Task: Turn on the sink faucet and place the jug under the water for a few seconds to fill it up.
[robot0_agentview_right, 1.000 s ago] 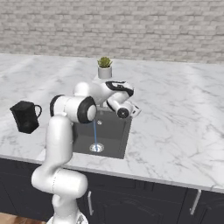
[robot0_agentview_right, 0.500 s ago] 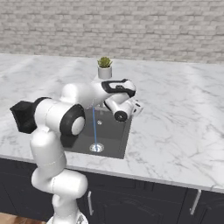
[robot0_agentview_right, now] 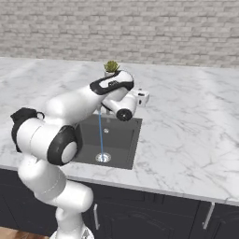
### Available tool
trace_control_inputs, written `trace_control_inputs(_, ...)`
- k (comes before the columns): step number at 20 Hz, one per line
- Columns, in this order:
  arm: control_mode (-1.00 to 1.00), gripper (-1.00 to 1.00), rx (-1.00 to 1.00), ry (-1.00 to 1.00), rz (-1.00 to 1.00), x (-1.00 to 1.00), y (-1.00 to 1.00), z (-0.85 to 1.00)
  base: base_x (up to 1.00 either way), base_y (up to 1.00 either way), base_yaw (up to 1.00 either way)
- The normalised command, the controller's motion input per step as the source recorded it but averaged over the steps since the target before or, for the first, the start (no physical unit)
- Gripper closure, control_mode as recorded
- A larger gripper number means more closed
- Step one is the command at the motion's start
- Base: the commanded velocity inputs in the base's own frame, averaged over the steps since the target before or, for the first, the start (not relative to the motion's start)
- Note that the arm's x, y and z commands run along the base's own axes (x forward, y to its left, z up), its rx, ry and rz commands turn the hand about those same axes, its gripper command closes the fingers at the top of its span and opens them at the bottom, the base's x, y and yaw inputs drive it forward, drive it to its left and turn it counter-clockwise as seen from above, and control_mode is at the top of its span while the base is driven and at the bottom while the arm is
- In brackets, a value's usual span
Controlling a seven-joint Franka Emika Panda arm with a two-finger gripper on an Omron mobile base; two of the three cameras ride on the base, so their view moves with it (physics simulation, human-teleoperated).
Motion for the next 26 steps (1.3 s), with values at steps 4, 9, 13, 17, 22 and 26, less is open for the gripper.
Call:
trace_control_inputs(4,-1.0,-1.0,-0.34,-0.1,0.22,-0.33,0.37,0.99,0.0,0.0,0.0)
trace_control_inputs(9,-1.0,-1.0,-0.33,-0.07,0.24,-0.35,0.49,0.87,0.0,0.0,0.0)
trace_control_inputs(13,-1.0,-1.0,-0.29,-0.04,0.3,-0.3,0.56,0.75,0.0,0.0,0.0)
trace_control_inputs(17,-1.0,-1.0,-0.3,0.0,0.35,-0.43,0.74,0.41,0.0,0.0,0.0)
trace_control_inputs(22,-1.0,-1.0,-0.34,0.0,0.4,-0.46,0.99,-0.06,0.0,0.0,0.0)
trace_control_inputs(26,-1.0,-1.0,-0.28,0.0,0.43,-0.29,0.99,-0.53,0.0,0.0,0.0)
